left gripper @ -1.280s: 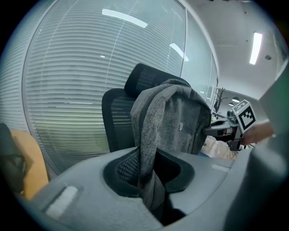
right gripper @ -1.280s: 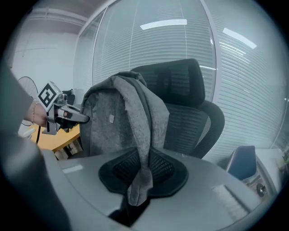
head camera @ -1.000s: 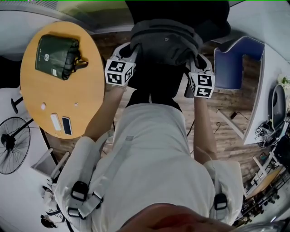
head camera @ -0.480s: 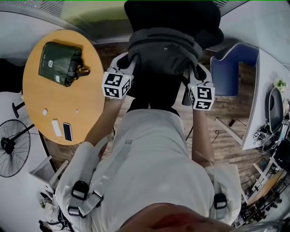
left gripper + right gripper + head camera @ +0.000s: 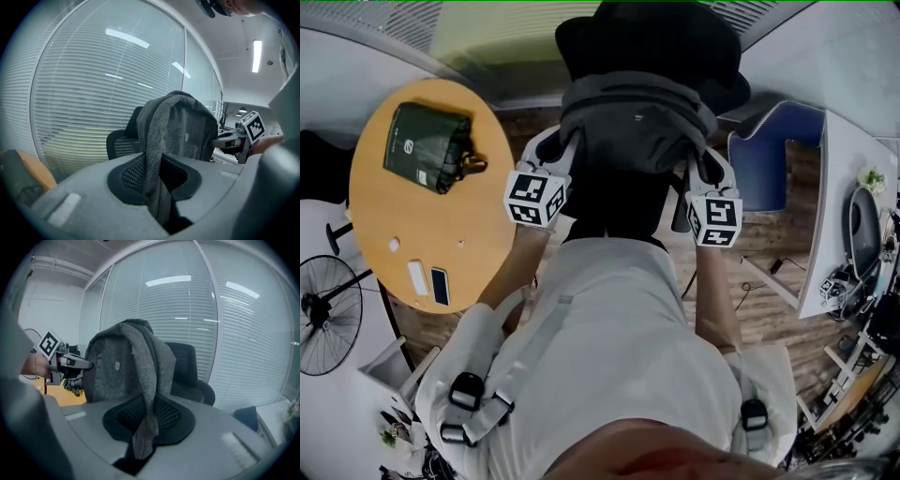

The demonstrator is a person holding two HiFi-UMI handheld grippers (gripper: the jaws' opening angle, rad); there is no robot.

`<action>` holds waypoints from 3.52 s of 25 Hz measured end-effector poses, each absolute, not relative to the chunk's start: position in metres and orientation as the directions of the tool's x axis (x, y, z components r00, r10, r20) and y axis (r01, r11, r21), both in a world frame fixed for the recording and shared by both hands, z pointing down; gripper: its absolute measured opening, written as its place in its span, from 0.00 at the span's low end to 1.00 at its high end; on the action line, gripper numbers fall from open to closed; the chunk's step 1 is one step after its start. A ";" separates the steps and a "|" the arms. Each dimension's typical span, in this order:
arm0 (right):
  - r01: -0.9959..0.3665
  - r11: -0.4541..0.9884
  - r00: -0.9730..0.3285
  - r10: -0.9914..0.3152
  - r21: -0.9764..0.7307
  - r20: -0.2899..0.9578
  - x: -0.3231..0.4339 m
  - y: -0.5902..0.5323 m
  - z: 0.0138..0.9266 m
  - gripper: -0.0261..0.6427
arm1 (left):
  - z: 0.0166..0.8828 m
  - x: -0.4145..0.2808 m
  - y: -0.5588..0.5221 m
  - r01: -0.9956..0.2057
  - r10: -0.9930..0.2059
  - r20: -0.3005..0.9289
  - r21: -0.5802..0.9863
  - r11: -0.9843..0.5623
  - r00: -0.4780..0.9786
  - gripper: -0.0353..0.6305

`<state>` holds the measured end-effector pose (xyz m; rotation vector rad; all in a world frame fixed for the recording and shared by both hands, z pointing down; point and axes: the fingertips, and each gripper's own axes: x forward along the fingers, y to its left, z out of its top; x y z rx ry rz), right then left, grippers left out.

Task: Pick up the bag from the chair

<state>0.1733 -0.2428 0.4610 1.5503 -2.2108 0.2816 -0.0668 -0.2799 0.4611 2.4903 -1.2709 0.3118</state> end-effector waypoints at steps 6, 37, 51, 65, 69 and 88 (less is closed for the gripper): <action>-0.926 0.365 -0.293 -0.854 0.094 0.430 0.173 -0.236 0.438 0.11 | 0.439 -0.066 -0.274 -0.816 -0.754 0.311 0.194 -0.545 0.578 0.15; -0.922 0.366 -0.319 -0.902 0.123 0.293 0.156 -0.213 0.334 0.11 | 0.333 -0.077 -0.253 -0.806 -0.794 0.151 0.174 -0.565 0.589 0.15; -0.934 0.347 -0.320 -0.917 0.083 0.238 0.153 -0.215 0.306 0.11 | 0.303 -0.080 -0.253 -0.818 -0.816 0.089 0.153 -0.555 0.570 0.15; -0.930 0.358 -0.334 -0.916 0.081 0.222 0.152 -0.213 0.294 0.11 | 0.293 -0.081 -0.249 -0.820 -0.823 0.064 0.158 -0.549 0.564 0.15; -0.929 0.360 -0.335 -0.916 0.084 0.219 0.152 -0.212 0.294 0.11 | 0.292 -0.081 -0.249 -0.821 -0.825 0.062 0.161 -0.548 0.562 0.15; -0.928 0.360 -0.333 -0.917 0.093 0.222 0.150 -0.208 0.290 0.11 | 0.292 -0.082 -0.247 -0.812 -0.818 0.057 0.172 -0.557 0.573 0.15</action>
